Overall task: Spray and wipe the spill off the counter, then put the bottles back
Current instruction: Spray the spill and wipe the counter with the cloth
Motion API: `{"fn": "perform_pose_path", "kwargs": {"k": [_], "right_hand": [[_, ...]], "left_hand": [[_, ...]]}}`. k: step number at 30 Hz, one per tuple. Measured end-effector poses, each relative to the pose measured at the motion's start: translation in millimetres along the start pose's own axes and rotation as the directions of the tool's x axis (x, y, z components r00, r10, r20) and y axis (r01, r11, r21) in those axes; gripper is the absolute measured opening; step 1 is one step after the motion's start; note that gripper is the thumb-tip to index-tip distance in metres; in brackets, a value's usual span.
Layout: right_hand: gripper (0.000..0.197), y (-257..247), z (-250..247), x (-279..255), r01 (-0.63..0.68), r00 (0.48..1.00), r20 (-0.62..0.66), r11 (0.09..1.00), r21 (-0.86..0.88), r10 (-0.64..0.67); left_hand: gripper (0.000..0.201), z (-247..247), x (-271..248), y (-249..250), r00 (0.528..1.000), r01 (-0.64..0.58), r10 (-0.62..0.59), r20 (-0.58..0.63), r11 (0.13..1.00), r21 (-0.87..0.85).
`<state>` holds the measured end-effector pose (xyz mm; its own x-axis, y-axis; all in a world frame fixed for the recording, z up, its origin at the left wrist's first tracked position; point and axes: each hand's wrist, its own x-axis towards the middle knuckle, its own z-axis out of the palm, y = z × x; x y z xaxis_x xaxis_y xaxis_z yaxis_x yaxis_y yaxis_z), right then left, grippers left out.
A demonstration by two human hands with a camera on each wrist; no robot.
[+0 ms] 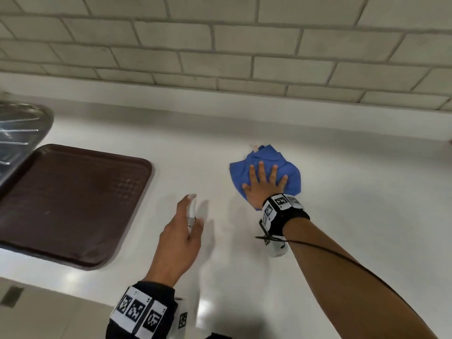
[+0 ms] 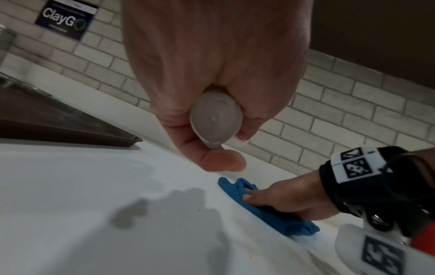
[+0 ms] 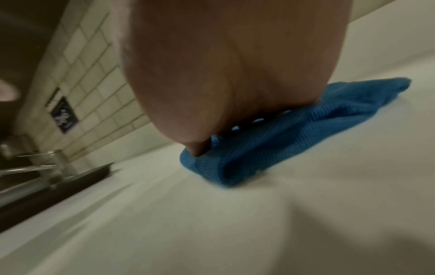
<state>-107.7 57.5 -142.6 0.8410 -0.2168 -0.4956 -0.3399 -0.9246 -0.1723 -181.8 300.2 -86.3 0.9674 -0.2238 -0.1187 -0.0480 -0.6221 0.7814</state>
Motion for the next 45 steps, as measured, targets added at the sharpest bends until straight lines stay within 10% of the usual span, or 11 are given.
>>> {"fn": "perform_pose_path", "kwargs": {"k": [8,21,30,45], "right_hand": [[0.081,-23,58,-70,0.179,0.983,-0.022,0.977,-0.112,-0.183],[0.077,135,116,-215,-0.3,0.936,-0.162,0.949,0.1,0.313],[0.07,207,74,-180,-0.489,0.855,-0.052,0.837,0.244,0.515],[0.069,60,46,-94,-0.057,0.996,-0.062,0.997,0.051,0.06]], "left_hand": [[0.045,-12,13,-1,0.999,-0.043,0.045,-0.017,0.996,0.078],[0.036,19,18,20,0.974,-0.16,0.129,0.188,0.974,0.161],[0.036,17,-4,24,0.982,-0.153,0.128,0.138,0.97,0.187],[0.035,10,-44,10,0.999,-0.048,0.047,0.011,0.979,0.2]]}}
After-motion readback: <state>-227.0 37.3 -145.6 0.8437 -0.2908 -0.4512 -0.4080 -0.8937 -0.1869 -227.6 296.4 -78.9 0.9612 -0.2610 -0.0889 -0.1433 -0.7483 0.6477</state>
